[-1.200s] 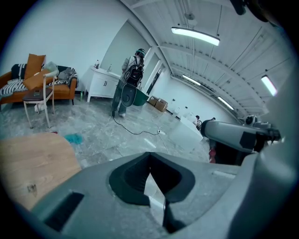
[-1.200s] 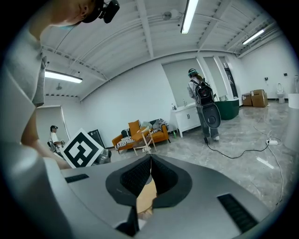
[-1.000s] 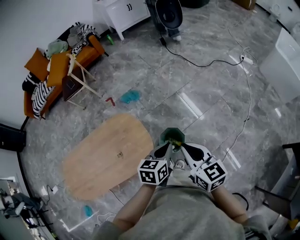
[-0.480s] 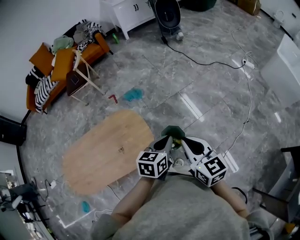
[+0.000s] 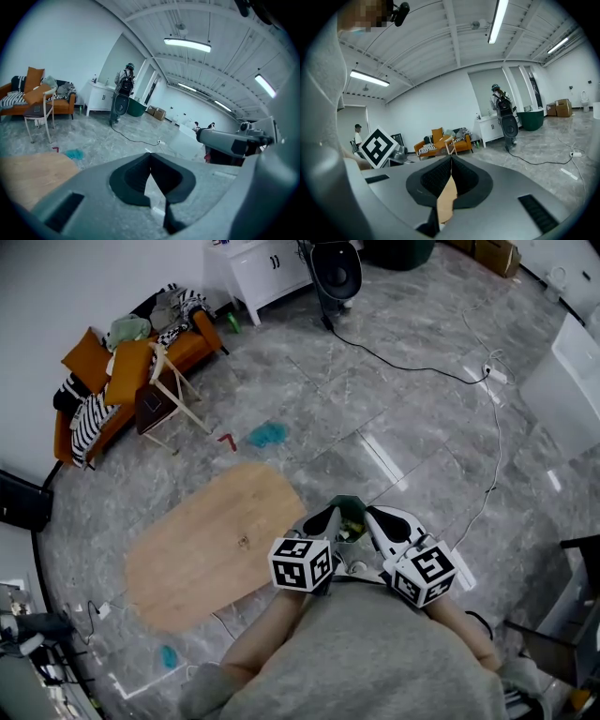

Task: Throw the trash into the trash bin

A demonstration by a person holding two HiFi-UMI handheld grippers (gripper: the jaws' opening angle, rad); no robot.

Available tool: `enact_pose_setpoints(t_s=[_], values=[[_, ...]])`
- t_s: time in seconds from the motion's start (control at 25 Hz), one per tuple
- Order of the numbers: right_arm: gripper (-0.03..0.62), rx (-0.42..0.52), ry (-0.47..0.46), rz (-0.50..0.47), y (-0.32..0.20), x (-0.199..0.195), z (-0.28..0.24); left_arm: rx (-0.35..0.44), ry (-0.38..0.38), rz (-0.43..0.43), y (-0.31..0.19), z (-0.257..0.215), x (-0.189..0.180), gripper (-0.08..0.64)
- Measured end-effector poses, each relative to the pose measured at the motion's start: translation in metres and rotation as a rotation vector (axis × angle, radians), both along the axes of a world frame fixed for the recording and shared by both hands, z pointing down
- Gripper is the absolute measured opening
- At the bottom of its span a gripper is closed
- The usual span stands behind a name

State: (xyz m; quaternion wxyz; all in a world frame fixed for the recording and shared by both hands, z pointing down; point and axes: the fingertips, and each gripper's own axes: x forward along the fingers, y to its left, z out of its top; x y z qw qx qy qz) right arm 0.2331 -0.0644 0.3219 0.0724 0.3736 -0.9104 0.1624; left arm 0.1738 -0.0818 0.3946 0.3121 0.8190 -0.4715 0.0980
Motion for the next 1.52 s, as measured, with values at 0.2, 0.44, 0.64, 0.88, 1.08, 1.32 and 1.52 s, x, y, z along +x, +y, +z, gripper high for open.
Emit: enact_pose_setpoints(t_s=[0.2, 0.44, 0.64, 0.88, 1.08, 1.32, 1.52], values=[[0.009, 0.007, 0.006, -0.01, 0.0, -0.006, 0.0, 0.014, 0.003, 0.001, -0.001, -0.003, -0.002, 0.011], [0.009, 0.016, 0.015, -0.035, 0.004, -0.013, -0.001, 0.016, 0.005, 0.003, 0.001, -0.004, -0.003, 0.011], [0.009, 0.022, 0.016, -0.029, 0.008, -0.011, 0.0, 0.018, 0.015, 0.0, 0.005, -0.003, -0.003, 0.011], [0.009, 0.024, 0.01, -0.02, 0.009, -0.006, 0.0, 0.027, 0.014, 0.015, 0.007, -0.004, 0.002, 0.011], [0.009, 0.019, 0.005, -0.037, 0.014, -0.011, 0.0, 0.023, 0.035, -0.001, 0.013, -0.004, -0.001, 0.011], [0.009, 0.002, -0.01, -0.05, 0.022, -0.014, 0.0, 0.001, 0.045, -0.041, 0.022, 0.001, -0.01, 0.011], [0.009, -0.002, -0.002, -0.078, 0.03, -0.021, 0.002, -0.013, 0.052, -0.079, 0.028, 0.006, -0.02, 0.011]])
